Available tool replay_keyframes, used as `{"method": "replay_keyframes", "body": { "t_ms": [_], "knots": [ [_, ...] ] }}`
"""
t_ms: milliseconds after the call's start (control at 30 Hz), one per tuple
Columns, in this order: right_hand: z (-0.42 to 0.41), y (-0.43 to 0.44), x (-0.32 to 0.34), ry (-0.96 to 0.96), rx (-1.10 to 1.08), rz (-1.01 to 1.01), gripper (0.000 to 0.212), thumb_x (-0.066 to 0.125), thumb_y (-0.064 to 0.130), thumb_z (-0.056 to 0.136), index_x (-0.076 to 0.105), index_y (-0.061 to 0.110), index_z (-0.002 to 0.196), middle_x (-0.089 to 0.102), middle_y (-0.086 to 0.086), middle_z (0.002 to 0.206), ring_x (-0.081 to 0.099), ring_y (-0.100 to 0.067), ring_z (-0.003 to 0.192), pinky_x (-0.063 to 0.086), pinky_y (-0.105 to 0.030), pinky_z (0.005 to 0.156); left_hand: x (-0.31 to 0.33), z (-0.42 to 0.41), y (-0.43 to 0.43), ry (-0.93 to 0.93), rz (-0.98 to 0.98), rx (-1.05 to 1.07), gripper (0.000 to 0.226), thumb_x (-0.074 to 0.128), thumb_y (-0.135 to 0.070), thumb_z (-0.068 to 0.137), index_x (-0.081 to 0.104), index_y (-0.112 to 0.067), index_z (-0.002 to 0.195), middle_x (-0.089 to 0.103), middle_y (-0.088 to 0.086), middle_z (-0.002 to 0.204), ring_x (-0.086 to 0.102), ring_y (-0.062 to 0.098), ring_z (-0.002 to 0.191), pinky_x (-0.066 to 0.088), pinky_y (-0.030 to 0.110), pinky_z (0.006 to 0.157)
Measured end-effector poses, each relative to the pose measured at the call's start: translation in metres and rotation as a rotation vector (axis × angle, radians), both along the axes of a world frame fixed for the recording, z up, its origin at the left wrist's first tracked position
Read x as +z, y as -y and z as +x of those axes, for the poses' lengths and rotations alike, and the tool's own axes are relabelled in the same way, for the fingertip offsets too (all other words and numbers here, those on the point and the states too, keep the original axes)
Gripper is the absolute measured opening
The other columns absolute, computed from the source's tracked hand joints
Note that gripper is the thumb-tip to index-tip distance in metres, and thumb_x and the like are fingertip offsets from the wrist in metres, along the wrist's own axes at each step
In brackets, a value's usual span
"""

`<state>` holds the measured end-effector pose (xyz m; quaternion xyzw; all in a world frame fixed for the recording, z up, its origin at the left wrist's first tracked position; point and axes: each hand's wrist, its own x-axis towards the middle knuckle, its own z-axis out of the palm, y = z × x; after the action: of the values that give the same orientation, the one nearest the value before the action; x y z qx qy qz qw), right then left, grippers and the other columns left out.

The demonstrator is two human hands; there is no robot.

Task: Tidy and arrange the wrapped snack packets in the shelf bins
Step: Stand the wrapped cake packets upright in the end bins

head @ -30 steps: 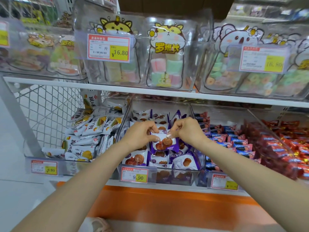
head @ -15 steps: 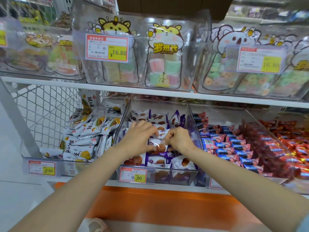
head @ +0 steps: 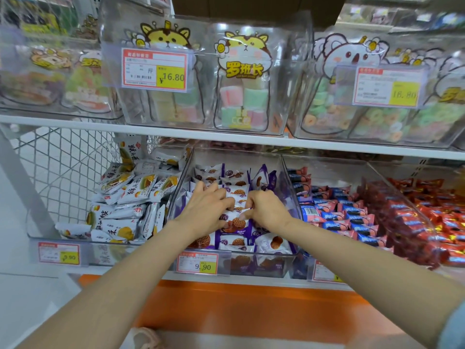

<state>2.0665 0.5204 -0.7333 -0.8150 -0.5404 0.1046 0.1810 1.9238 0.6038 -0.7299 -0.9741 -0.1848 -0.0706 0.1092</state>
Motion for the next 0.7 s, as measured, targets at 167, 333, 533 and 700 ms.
{"method": "replay_keyframes", "body": {
  "t_ms": [167,333,533,700],
  "knots": [
    [0.008,0.006,0.021,0.0,-0.033,0.006,0.031,0.078,0.032,0.074,0.057,0.01,0.076,0.065,-0.008,0.08,0.058,-0.021,0.075,0.048,-0.034,0.067,0.0,-0.001,0.0,0.012,-0.035,-0.001,0.04,0.055,-0.041,0.088,0.048,-0.028,0.125,0.049,-0.005,0.121,0.036,0.016,0.115,0.022,0.034,0.092],
    [0.029,0.022,0.047,0.495,0.031,-0.027,0.021,0.061,0.028,0.089,0.062,0.007,0.093,0.066,-0.013,0.098,0.059,-0.028,0.091,0.041,-0.031,0.07,0.0,-0.005,-0.001,0.035,-0.081,-0.007,0.043,0.055,-0.048,0.087,0.049,-0.028,0.125,0.049,-0.007,0.122,0.036,0.015,0.116,0.021,0.031,0.093],
    [0.019,0.029,0.021,0.834,0.116,-0.343,0.073,0.045,0.069,0.083,0.05,0.01,0.126,0.063,-0.01,0.114,0.042,-0.029,0.122,0.019,-0.049,0.108,0.002,-0.004,-0.001,0.032,-0.134,-0.005,0.041,0.054,-0.044,0.089,0.048,-0.026,0.125,0.049,-0.006,0.125,0.036,0.015,0.119,0.022,0.031,0.098],
    [0.006,0.025,0.017,0.858,0.047,-0.388,0.053,0.056,0.049,0.086,0.051,0.008,0.119,0.062,-0.009,0.112,0.045,-0.029,0.118,0.019,-0.051,0.107,0.002,-0.003,-0.001,0.067,-0.189,-0.004,0.037,0.053,-0.045,0.09,0.051,-0.026,0.121,0.05,-0.007,0.123,0.037,0.013,0.117,0.024,0.028,0.096]
  ]
}}
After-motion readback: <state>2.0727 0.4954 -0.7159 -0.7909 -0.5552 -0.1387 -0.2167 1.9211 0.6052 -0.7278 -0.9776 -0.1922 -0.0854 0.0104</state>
